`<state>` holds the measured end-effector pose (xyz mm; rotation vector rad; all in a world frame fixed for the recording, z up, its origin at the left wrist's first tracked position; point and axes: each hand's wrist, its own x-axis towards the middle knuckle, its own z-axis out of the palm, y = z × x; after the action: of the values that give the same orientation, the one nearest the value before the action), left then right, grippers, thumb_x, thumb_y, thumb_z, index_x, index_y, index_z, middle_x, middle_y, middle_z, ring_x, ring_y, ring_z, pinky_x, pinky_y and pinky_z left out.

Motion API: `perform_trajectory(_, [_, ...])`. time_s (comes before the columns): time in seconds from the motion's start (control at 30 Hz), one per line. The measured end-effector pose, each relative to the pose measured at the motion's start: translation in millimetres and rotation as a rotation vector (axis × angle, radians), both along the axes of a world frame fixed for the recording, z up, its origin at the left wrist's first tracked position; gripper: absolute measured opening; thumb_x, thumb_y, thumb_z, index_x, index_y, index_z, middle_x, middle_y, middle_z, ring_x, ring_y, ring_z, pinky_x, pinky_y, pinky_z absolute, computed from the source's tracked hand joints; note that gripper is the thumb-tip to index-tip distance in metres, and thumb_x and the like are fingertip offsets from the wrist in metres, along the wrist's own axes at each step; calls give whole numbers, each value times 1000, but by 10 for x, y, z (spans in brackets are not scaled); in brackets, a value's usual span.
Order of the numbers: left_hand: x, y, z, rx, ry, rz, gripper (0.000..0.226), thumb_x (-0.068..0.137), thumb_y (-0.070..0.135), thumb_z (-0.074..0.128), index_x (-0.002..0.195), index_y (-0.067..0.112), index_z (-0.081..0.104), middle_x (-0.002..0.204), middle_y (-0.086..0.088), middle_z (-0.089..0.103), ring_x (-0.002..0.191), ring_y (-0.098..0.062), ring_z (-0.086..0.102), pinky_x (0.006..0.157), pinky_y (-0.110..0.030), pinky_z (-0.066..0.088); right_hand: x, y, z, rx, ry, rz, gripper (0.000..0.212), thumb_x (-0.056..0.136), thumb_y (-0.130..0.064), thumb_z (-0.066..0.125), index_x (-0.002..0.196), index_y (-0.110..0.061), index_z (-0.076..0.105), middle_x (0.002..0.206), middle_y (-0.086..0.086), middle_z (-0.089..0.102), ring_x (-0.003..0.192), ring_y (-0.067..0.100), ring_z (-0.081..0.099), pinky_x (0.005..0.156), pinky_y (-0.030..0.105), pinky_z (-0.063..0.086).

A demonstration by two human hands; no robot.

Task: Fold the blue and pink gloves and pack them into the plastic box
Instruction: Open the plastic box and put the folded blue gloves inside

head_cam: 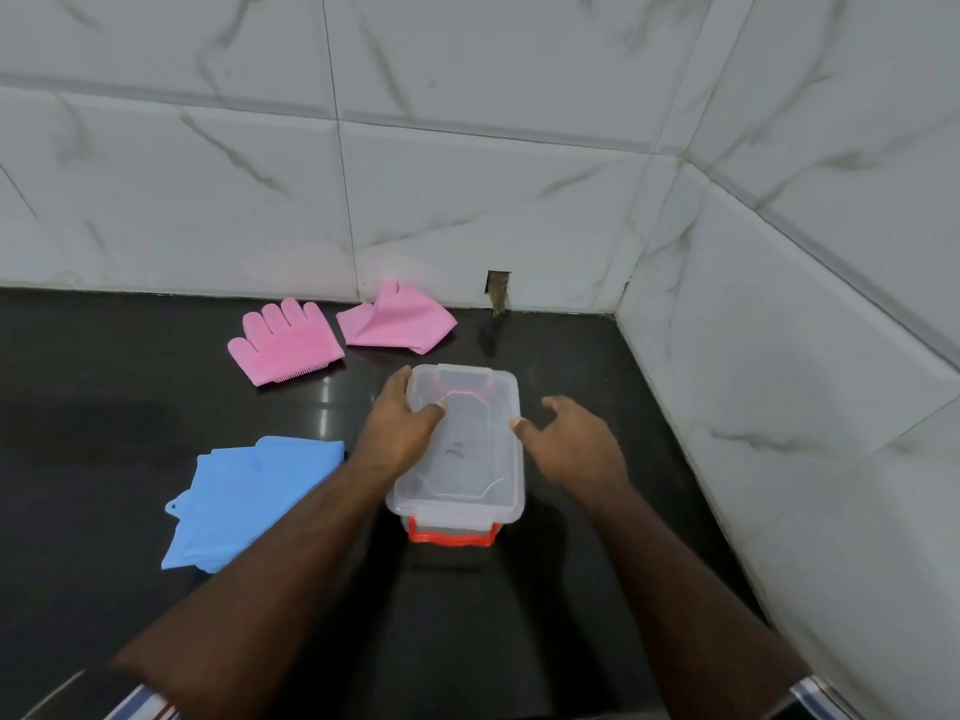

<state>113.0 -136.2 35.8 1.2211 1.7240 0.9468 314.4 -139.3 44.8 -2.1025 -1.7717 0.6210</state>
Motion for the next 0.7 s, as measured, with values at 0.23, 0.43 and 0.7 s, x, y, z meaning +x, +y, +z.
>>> perform_trajectory(0.23, [-128,-82,-85,-25,-23,75,56,97,15,51,151,24,38,145,0,54,124,-23,56,103,-40,46,-329,189,-59,-30,314,-7,67,90,-50,60,144,-15,45,132,4,62,114,21,63,99,42,51])
perform_trajectory(0.43, [-232,-137,-44,-3,-82,149,40,97,11,42,129,33,52,122,4,63,107,-20,62,95,-43,53,-661,403,-135,-11,464,-55,32,97,-32,56,126,-18,60,113,-3,67,96,14,64,85,35,56])
perform_trajectory(0.7, [-267,-180,0,46,61,92,51,101,8,36,150,22,39,146,-3,52,110,-12,47,94,-27,35,-770,582,-192,75,362,-118,27,89,-25,54,64,-17,49,59,-1,48,55,17,46,54,33,38])
